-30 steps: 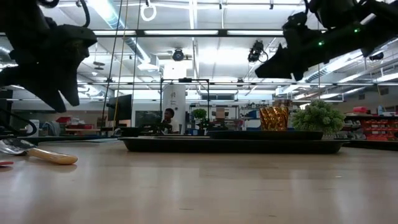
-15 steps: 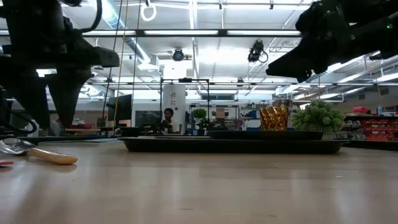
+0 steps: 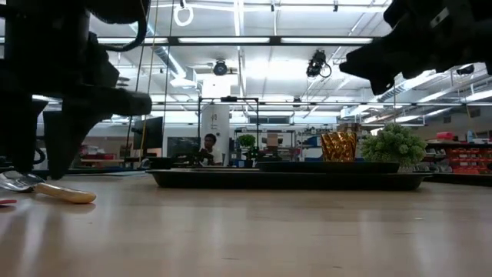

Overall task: Pick and place plate/cup/fork/spoon on tray
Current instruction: Put the yellow spoon on the black tray to the left of the black plate

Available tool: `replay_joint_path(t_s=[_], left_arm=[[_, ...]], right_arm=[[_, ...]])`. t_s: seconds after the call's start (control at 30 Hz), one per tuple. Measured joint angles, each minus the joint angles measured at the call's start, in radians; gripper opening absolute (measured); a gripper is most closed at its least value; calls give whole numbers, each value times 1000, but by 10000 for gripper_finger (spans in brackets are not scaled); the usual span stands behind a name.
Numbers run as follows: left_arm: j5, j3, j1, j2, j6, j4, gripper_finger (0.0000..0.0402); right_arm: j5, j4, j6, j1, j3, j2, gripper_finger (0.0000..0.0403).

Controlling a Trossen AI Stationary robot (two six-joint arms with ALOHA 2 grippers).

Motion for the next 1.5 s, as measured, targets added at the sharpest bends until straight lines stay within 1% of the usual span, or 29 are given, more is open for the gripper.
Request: replay_joint_path(t_s=[0.1,0.2,0.3,0.4,0.53,0.6,0.67,0.77,0.87,0.9,1.0,1.1,1.23,1.43,1.5], left_arm=[[-15,0,12,5,14,5,162],[-18,0,26,5,68,19,162],[-43,0,40,5,166,63,162],[-62,0,52,28,312,146,162],[11,5,63,58,421,169,162],[64,5,70,58,429,168,162],[80,6,67,44,428,170,162],[167,48,60,45,450,114,162],[199,94,52,41,493,50,162],[189,98,50,42,501,46,162],[171,119,54,45,505,0,162],[165,142,48,44,497,-7,162],[170,170,9,44,396,-30,162],[169,171,-104,44,231,-84,162],[143,171,-140,44,187,-103,162]], right_arm=[[0,9,0,19,0,0,126],[0,9,2,32,0,0,126],[9,9,11,37,0,0,126],[9,23,19,37,0,0,126],[8,30,27,38,0,0,126],[8,30,27,37,0,0,126],[8,31,27,37,0,0,126],[8,32,27,37,0,0,126],[8,42,27,37,0,0,126],[8,43,27,37,0,0,126],[8,45,27,37,0,0,126],[8,45,27,37,0,0,126],[4,45,27,38,0,0,126],[-1,45,27,38,0,0,126],[-12,45,27,38,0,0,126]])
